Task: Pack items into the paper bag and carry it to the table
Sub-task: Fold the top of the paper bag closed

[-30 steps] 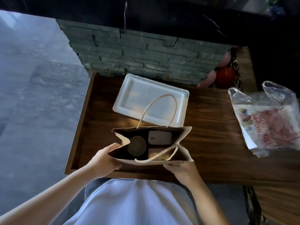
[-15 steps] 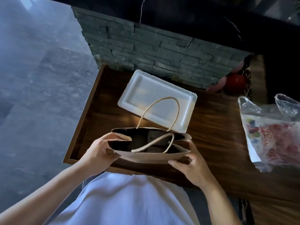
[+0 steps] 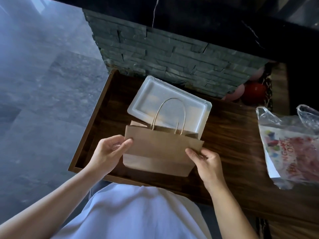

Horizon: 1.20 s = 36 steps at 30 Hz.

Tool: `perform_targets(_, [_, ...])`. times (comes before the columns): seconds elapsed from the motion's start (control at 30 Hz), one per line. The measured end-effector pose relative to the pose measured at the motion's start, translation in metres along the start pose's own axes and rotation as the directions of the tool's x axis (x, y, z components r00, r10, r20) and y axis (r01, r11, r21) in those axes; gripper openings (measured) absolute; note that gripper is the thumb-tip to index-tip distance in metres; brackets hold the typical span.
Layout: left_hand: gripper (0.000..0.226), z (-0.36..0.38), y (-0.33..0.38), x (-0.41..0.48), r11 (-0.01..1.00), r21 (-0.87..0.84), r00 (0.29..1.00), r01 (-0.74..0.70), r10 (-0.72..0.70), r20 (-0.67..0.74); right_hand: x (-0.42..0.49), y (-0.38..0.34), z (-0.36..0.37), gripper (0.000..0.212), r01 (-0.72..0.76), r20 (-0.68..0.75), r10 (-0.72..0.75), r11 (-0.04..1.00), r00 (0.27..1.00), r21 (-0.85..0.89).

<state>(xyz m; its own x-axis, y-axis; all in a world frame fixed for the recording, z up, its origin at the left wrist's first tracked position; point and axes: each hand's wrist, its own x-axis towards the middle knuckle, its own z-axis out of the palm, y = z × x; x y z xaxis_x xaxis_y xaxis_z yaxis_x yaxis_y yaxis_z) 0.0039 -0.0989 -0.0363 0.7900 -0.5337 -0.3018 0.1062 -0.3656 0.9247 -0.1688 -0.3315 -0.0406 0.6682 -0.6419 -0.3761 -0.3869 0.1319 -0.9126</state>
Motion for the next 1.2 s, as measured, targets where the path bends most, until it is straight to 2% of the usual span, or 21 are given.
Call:
perform_targets(0.1, [0.022,0.007,-0.004,0.002,0.991,-0.071,0.985,0.109,-0.117,-0.126,0.001,0.009,0.013,0.012,-0.064,-0.149,0.068,0.997,0.987,0.032])
perform_targets(0.13, [0.021,0.009,-0.006,0.002,0.99,-0.043,0.982,0.131,-0.135,-0.132,0.001,0.012,0.016,0.014,-0.06,-0.186,0.064,0.998,0.98,0.028])
perform_targets(0.2, [0.025,0.013,-0.009,0.003,0.986,0.079,0.982,0.146,-0.134,-0.135,0.0,0.017,0.021,0.03,-0.06,-0.239,0.062,0.998,0.969,0.014])
perform_targets(0.27, [0.031,0.014,-0.01,0.003,0.948,0.317,0.99,0.032,0.015,-0.143,-0.002,0.016,0.027,0.048,-0.024,-0.27,-0.027,0.982,0.962,-0.185])
perform_targets(0.3, [0.029,0.013,-0.01,0.003,0.881,0.464,0.981,-0.091,0.16,-0.11,-0.003,0.016,0.03,0.056,0.026,-0.276,-0.136,0.929,0.952,-0.369])
perform_targets(0.33, [0.023,0.012,-0.009,0.003,0.769,0.594,0.95,-0.235,0.31,-0.026,-0.004,0.016,0.033,0.06,0.091,-0.258,-0.268,0.836,0.928,-0.54])
perform_targets(0.37, [0.016,0.011,-0.007,0.003,0.654,0.656,0.903,-0.376,0.418,0.101,-0.006,0.014,0.036,0.056,0.159,-0.219,-0.396,0.726,0.892,-0.669])
perform_targets(0.4, [0.018,0.01,-0.005,0.003,0.567,0.665,0.856,-0.486,0.462,0.233,-0.006,0.012,0.039,0.044,0.219,-0.164,-0.495,0.626,0.854,-0.748])
perform_targets(0.47, [0.031,0.015,-0.004,0.001,0.479,0.624,0.784,-0.617,0.445,0.434,-0.009,0.007,0.044,0.019,0.386,0.036,-0.585,0.487,0.811,-0.783])
perform_targets(0.53, [0.029,0.025,-0.006,0.001,0.433,0.609,0.745,-0.665,0.439,0.502,-0.011,0.007,0.052,0.021,0.555,0.281,-0.561,0.409,0.779,-0.724])
perform_targets(0.6, [0.021,0.033,-0.008,0.002,0.46,0.589,0.746,-0.665,0.453,0.488,-0.011,0.007,0.06,0.019,0.621,0.407,-0.507,0.378,0.759,-0.686])
perform_targets(0.7, [0.009,0.027,-0.013,0.009,0.54,0.593,0.799,-0.598,0.464,0.383,-0.004,0.006,0.057,0.017,0.587,0.368,-0.49,0.436,0.791,-0.682])
perform_targets(0.8, [0.012,0.01,-0.024,0.015,0.675,0.577,0.884,-0.459,0.413,0.22,0.008,0.017,0.022,0.018,0.459,0.156,-0.487,0.598,0.859,-0.657])
perform_targets(0.87, [0.017,0.002,-0.035,0.016,0.811,0.484,0.943,-0.33,0.308,0.126,0.011,0.03,-0.001,0.019,0.302,0.033,-0.355,0.739,0.934,-0.603])
perform_targets(0.93, [0.021,-0.002,-0.046,0.016,0.937,0.333,0.993,-0.103,0.076,0.093,0.009,0.043,-0.009,0.021,0.077,0.002,-0.085,0.892,0.996,-0.445])
perform_targets(0.97, [0.023,-0.003,-0.052,0.016,0.972,0.235,0.992,0.015,-0.045,0.12,0.007,0.046,-0.008,0.023,-0.036,0.015,0.042,0.952,0.999,-0.303])
perform_targets(1.0, [0.025,-0.003,-0.058,0.015,0.986,0.104,0.973,0.13,-0.147,0.176,0.005,0.049,-0.006,0.026,-0.129,0.035,0.135,0.981,0.99,-0.142])
perform_targets(1.07, [0.027,-0.002,-0.066,0.014,0.924,-0.189,0.916,0.332,-0.268,0.297,0.003,0.053,-0.002,0.033,-0.209,0.063,0.204,0.973,0.977,0.098])
perform_targets(1.13, [0.027,-0.003,-0.067,0.013,0.881,-0.292,0.904,0.374,-0.276,0.325,0.002,0.056,-0.001,0.036,-0.194,0.077,0.183,0.964,0.98,0.184])
perform_targets(1.2, [0.026,-0.005,-0.063,0.013,0.962,-0.133,0.943,0.239,-0.197,0.267,0.002,0.058,0.002,0.036,-0.134,0.114,0.118,0.979,0.987,0.153])
